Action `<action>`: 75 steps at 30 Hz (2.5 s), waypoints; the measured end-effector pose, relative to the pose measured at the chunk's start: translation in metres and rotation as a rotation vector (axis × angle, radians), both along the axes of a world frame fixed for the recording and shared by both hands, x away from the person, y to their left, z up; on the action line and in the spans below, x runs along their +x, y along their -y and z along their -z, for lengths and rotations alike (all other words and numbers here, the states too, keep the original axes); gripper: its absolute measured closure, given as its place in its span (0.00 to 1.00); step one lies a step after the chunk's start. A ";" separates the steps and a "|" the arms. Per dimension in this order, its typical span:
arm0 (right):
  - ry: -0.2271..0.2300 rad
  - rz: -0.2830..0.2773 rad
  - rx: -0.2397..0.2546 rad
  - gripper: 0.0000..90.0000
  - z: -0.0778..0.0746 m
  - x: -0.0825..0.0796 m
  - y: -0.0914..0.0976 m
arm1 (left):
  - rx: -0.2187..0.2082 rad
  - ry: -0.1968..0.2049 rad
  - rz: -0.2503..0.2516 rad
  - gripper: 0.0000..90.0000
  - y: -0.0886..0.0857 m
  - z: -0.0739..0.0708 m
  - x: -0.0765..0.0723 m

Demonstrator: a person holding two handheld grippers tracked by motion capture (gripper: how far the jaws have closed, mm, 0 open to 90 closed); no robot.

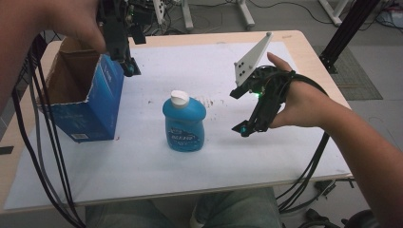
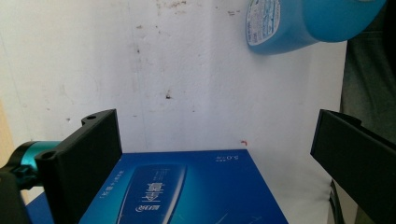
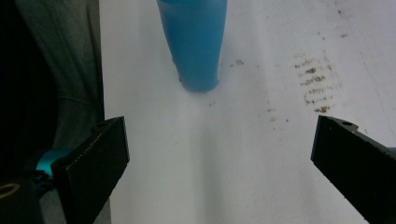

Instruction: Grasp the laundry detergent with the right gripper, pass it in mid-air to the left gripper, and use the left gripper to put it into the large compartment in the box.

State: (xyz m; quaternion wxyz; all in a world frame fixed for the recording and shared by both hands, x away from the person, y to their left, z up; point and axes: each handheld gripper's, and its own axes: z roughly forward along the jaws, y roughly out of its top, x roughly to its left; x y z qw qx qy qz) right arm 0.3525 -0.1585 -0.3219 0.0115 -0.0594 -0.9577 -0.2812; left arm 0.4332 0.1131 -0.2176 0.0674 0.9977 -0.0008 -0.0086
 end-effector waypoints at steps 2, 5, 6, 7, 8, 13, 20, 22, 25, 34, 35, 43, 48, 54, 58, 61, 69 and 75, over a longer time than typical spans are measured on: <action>0.001 0.004 0.025 0.04 0.005 -0.001 -0.002 | -0.003 0.000 0.000 0.02 0.000 0.000 -0.001; -0.019 0.005 0.072 0.04 0.013 -0.002 -0.007 | 0.000 0.002 0.003 0.02 0.000 -0.001 -0.001; -0.020 0.008 0.080 0.04 0.017 -0.002 -0.009 | 0.001 0.001 0.005 0.02 0.000 -0.001 -0.001; -0.020 0.010 0.091 0.04 0.020 -0.002 -0.011 | -0.001 0.002 0.003 0.02 0.000 -0.001 -0.002; -0.027 0.012 0.101 0.04 0.023 -0.002 -0.013 | -0.004 0.002 0.000 0.02 -0.001 -0.001 -0.002; -0.038 0.022 0.158 0.04 0.038 -0.001 -0.021 | -0.002 0.003 0.002 0.02 -0.001 -0.002 -0.003; -0.051 0.037 0.224 0.04 0.054 0.000 -0.031 | -0.005 0.006 0.006 0.02 -0.001 -0.003 -0.004; -0.057 0.034 0.240 0.04 0.057 0.000 -0.034 | -0.004 0.007 0.009 0.02 0.000 -0.002 -0.005; -0.066 0.037 0.259 0.04 0.062 0.000 -0.038 | -0.008 0.006 0.009 0.02 0.000 -0.002 -0.005; -0.088 0.037 0.300 0.04 0.074 0.002 -0.048 | -0.006 0.012 0.012 0.02 -0.002 -0.003 -0.005; -0.089 0.038 0.311 0.04 0.075 0.002 -0.049 | -0.006 0.011 0.010 0.02 -0.002 -0.003 -0.005; -0.094 0.032 0.370 0.04 0.082 0.003 -0.056 | -0.004 0.012 0.007 0.02 -0.005 -0.001 -0.006; -0.094 0.048 0.396 0.04 0.086 0.003 -0.059 | -0.007 0.015 0.007 0.02 -0.006 -0.001 -0.006; -0.077 0.061 0.429 0.04 0.088 0.001 -0.062 | -0.005 0.013 0.002 0.02 -0.007 -0.001 -0.006; -0.067 0.066 0.440 0.05 0.089 0.001 -0.063 | -0.002 0.013 0.002 0.02 -0.007 0.000 -0.006; -0.057 0.065 0.452 0.08 0.090 0.001 -0.063 | -0.003 0.013 0.001 0.02 -0.007 0.001 -0.006; -0.046 0.060 0.453 0.16 0.092 0.000 -0.064 | -0.001 0.015 0.001 0.02 -0.007 0.002 -0.006; -0.048 0.057 0.462 0.18 0.093 -0.001 -0.064 | 0.003 0.017 0.001 0.02 -0.007 0.002 -0.005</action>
